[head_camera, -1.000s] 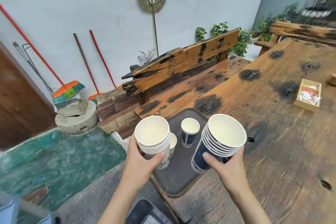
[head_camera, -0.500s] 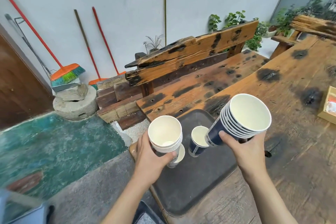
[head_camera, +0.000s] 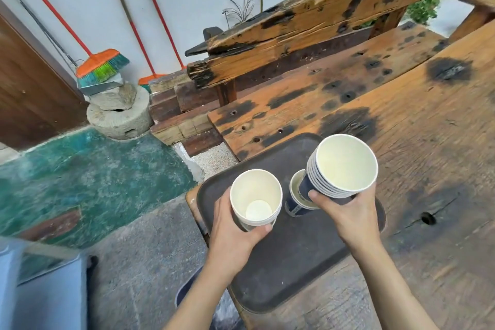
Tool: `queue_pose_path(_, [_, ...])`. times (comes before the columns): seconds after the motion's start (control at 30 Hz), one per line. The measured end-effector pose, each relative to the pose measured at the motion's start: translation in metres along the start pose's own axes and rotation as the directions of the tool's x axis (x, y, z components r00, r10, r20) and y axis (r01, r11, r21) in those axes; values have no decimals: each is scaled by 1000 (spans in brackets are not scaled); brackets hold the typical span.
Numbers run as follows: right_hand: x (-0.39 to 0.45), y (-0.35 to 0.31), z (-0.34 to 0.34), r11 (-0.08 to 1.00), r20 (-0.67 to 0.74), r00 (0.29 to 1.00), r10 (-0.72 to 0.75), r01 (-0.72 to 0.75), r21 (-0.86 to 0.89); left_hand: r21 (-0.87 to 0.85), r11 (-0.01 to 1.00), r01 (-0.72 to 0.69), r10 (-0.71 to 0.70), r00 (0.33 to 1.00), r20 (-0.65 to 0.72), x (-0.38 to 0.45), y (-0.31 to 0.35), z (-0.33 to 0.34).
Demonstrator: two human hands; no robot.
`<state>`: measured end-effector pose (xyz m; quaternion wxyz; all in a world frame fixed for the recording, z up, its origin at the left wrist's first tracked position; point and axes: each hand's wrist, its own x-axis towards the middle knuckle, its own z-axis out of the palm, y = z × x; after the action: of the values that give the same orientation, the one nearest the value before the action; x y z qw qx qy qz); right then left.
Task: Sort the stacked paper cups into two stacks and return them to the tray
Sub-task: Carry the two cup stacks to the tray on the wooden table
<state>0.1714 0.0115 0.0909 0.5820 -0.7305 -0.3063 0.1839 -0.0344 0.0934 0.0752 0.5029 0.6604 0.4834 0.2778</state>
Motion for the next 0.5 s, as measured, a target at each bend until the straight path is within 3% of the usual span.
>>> queue_pose_path(0.3, [1, 47, 8, 999, 172, 985, 19, -11, -47, 24, 999, 40, -41, 998, 46, 7, -45, 24])
queue_pose_path(0.5, [-7, 80, 6, 994, 234, 966, 107, -111, 4, 1, 997, 72, -72, 996, 52, 7, -64, 29])
